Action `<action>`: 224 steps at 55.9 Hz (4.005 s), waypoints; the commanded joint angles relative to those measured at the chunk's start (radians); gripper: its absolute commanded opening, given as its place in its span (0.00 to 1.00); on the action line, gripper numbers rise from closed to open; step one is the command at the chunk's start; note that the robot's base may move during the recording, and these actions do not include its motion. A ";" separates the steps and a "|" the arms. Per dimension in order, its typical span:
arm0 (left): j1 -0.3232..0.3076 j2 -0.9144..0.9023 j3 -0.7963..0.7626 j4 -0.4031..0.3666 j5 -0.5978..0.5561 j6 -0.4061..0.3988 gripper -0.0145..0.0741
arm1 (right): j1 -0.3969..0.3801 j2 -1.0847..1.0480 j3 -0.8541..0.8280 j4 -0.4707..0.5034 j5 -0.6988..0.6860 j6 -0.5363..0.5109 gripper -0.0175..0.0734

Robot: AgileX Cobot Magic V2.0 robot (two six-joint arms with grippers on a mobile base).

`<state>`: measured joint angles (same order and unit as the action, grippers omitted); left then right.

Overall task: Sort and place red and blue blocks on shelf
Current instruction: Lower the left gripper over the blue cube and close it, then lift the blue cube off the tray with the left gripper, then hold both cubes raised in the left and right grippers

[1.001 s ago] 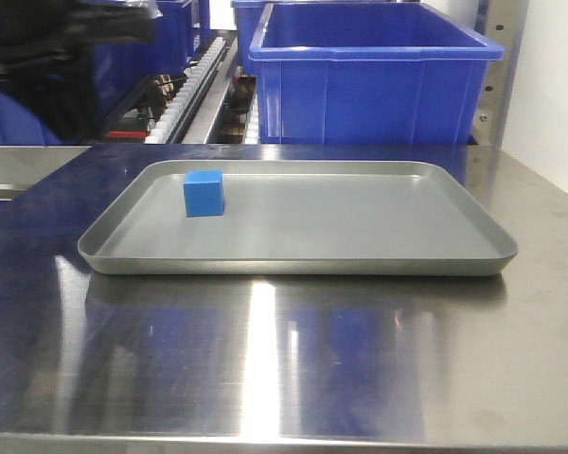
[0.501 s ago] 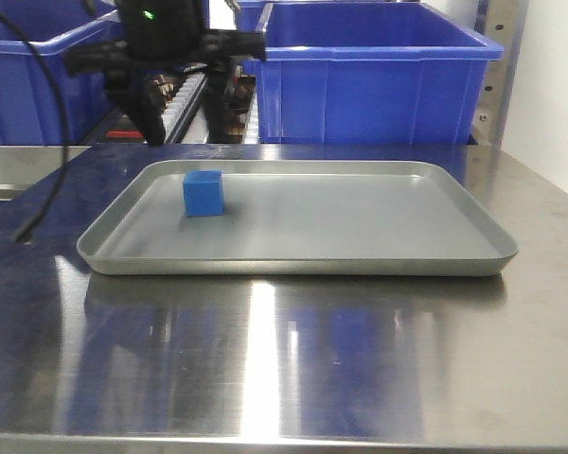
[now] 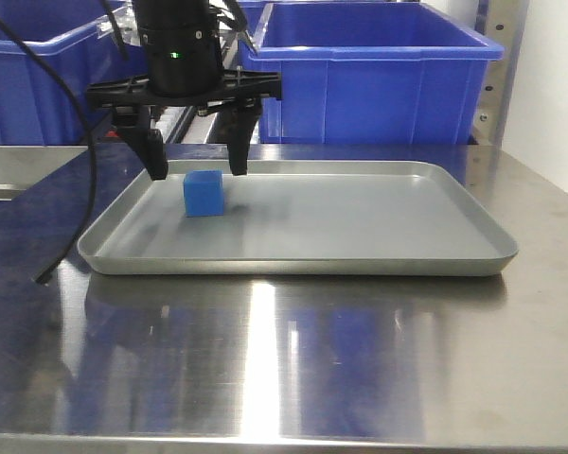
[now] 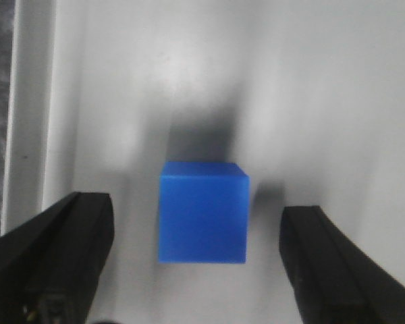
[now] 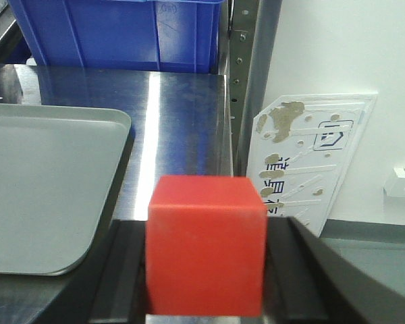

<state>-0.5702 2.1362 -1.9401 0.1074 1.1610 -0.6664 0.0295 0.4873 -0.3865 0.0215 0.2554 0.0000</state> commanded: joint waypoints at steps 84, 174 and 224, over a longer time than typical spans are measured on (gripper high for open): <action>0.012 -0.258 0.076 0.004 -0.126 0.210 0.51 | -0.005 0.000 -0.031 0.000 -0.082 -0.006 0.64; 0.421 -1.783 1.431 -0.236 -1.009 0.781 0.51 | -0.005 0.000 -0.031 0.000 -0.082 -0.006 0.64; 0.421 -1.781 1.434 -0.236 -1.007 0.781 0.51 | -0.005 0.000 -0.031 0.000 -0.082 -0.006 0.64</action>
<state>-0.1499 0.3484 -0.4799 -0.1236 0.2437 0.1143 0.0295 0.4873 -0.3865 0.0215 0.2554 0.0000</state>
